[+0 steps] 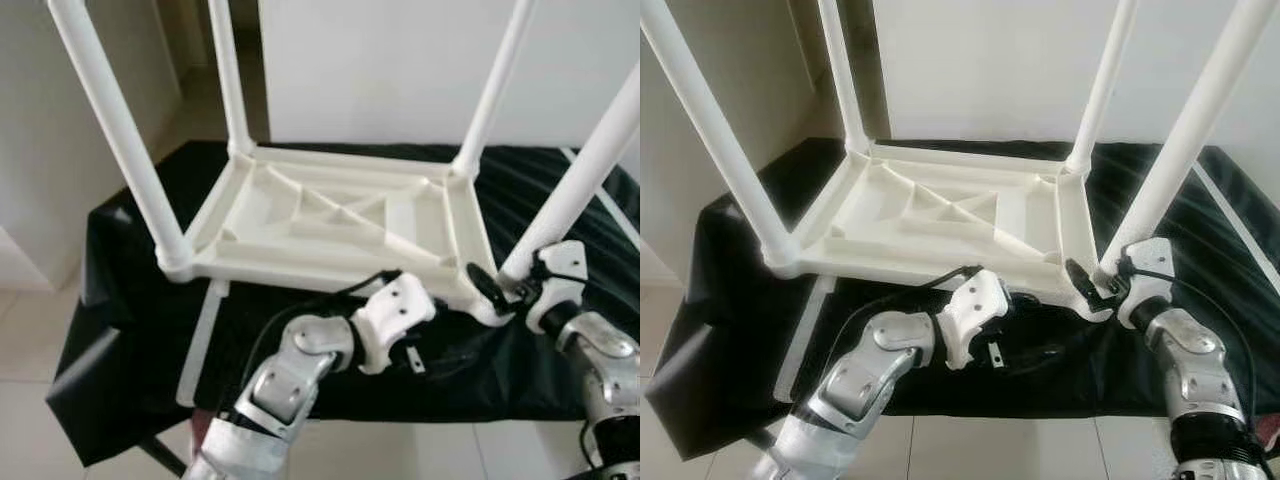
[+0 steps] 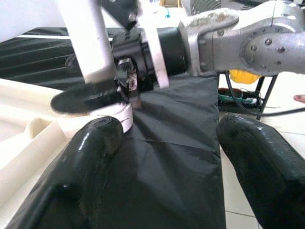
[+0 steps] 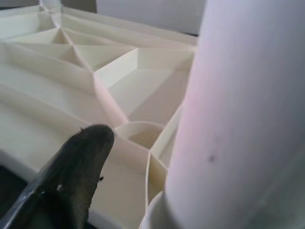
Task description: Building children table
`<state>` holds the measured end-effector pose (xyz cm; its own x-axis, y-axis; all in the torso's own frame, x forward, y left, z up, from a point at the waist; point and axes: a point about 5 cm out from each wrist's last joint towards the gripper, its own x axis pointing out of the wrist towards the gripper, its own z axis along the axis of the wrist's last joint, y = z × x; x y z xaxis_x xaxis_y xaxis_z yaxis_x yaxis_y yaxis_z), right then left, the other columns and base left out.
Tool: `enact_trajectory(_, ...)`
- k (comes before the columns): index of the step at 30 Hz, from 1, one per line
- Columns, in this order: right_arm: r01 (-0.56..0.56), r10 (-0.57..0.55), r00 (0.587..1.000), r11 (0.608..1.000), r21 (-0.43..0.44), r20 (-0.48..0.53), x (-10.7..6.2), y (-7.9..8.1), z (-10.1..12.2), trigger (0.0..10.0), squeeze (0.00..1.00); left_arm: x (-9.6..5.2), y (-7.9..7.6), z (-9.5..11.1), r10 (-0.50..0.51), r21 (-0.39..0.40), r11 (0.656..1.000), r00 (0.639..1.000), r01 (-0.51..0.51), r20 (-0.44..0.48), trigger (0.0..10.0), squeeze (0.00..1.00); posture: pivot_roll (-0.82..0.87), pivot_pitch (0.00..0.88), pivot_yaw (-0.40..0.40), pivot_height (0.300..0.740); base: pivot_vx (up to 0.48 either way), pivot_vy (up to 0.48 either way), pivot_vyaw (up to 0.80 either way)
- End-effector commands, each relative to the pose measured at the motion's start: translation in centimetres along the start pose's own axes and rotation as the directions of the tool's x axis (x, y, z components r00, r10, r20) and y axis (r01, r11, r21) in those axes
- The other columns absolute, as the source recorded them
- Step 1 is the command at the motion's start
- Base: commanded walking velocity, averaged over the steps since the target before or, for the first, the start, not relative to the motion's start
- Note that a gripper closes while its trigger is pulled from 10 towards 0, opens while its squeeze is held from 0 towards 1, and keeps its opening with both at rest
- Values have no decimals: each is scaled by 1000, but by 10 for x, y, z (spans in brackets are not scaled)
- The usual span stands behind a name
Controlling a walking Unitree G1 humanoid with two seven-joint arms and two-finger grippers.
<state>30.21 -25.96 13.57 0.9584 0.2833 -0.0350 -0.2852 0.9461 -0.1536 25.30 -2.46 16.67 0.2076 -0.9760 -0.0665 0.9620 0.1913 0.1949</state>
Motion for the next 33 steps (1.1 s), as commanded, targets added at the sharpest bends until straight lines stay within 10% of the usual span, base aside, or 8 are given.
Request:
enact_trajectory(1, -26, 26, 1000, 1000, 6, -15, 5, 8, -5, 10000, 0, 2, 9, 1, 169, 17, 985, 986, -169, 4, 10000, 0, -28, 0, -18, 740, 0, 0, 0)
enact_trajectory(11, -113, 114, 993, 994, 7, -17, 19, 31, -12, 10000, 0, 2, 11, 1, 160, 19, 987, 987, -161, 22, 10000, 0, -17, 0, -21, 740, 0, 0, 0)
enact_trajectory(12, -109, 109, 994, 994, 4, -18, 18, 29, -12, 2196, 0, 1, 11, -4, 164, 44, 986, 986, -164, 0, 10000, 0, -18, 0, -22, 740, 0, 0, 0)
enact_trajectory(14, -106, 106, 994, 994, -5, -17, 18, 27, -12, 0, 0, 0, 12, -12, 170, 77, 983, 985, -167, -36, 10000, 0, -18, 0, -22, 740, 0, 0, 0)
enact_trajectory(27, 46, -43, 996, 998, 41, -73, 7, 37, -19, 1451, 0, 2, 18, -16, 231, 60, 972, 972, -228, -34, 10000, 0, -37, 0, -27, 740, 0, 0, 0)
enact_trajectory(28, 76, -72, 995, 996, 51, -72, 7, 38, -19, 7647, 0, 2, 19, -17, 237, 65, 970, 971, -235, -39, 10000, 0, -40, 0, -25, 740, 0, 0, 0)
enact_trajectory(29, 113, -109, 992, 991, 72, -60, 7, 42, -16, 10000, 0, 1, 20, -21, 247, 63, 968, 968, -244, -51, 10000, 0, -47, 0, -24, 740, 0, 0, 0)
enact_trajectory(33, 335, -324, 942, 924, 181, -89, 7, 47, -11, 10000, 0, -3, 27, -25, 297, 21, 955, 953, -297, -54, 10000, 0, -56, 0, -16, 740, 0, 0, 0)
